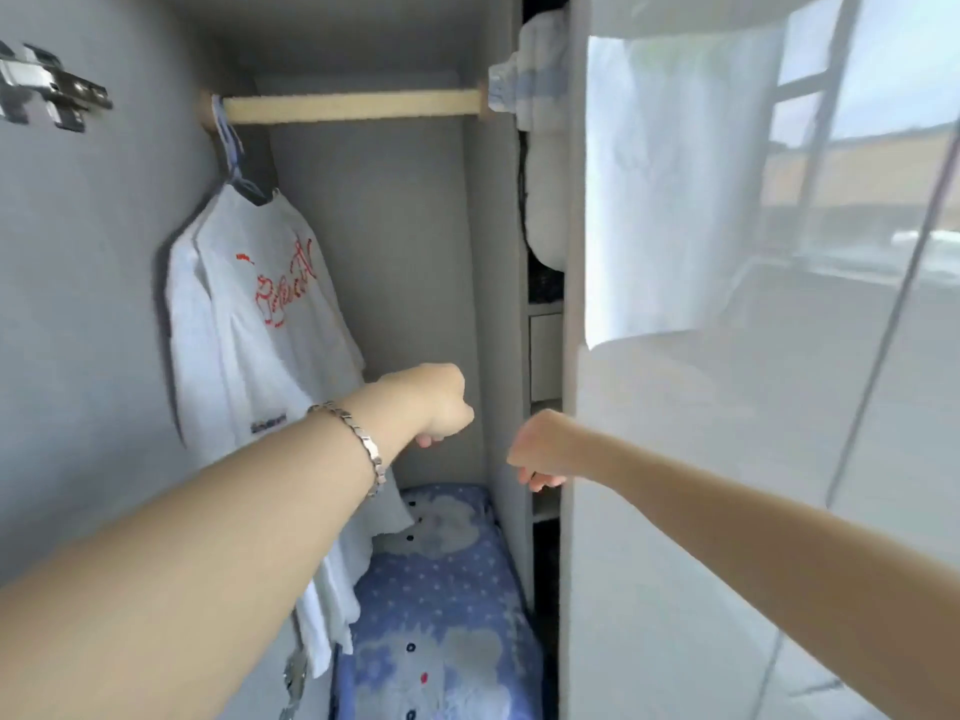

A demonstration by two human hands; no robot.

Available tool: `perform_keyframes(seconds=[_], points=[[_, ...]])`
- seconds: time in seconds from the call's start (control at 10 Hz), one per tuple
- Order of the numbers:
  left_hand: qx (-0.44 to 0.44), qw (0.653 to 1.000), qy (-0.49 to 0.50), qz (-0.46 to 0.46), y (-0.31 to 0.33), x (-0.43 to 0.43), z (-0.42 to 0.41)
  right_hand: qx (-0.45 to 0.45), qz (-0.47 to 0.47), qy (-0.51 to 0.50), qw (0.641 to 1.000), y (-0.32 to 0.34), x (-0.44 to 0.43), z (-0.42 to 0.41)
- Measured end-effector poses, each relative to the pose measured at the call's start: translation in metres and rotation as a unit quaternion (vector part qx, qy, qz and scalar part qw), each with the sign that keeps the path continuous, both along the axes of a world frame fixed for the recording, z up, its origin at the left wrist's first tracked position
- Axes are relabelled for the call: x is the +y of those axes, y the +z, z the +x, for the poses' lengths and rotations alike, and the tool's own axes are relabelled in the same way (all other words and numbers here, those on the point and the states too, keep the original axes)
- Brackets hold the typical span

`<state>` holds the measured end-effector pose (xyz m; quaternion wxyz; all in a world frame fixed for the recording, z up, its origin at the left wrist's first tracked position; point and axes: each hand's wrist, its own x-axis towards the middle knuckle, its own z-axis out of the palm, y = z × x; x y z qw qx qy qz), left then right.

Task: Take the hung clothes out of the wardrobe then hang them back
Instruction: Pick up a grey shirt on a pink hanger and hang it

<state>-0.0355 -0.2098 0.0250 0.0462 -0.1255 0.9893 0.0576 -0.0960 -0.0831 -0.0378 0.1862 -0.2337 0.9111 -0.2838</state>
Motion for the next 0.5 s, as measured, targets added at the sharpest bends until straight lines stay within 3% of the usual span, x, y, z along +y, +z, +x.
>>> perform_keyframes(seconds=[0.1,0.3,0.5], points=[[-0.045,0.992,-0.121,0.011,-0.039,0.087,0.011,-0.010,0.047,-0.046,0.998,-0.034,0.091,0.042],[-0.072,0.931,-0.359,0.001,-0.097,0.286,0.064,-0.057,0.081,-0.238,0.966,-0.091,0.301,0.157],[-0.123,0.843,-0.523,0.018,-0.159,0.463,0.146,-0.107,0.088,-0.444,0.885,-0.145,0.477,0.324]])
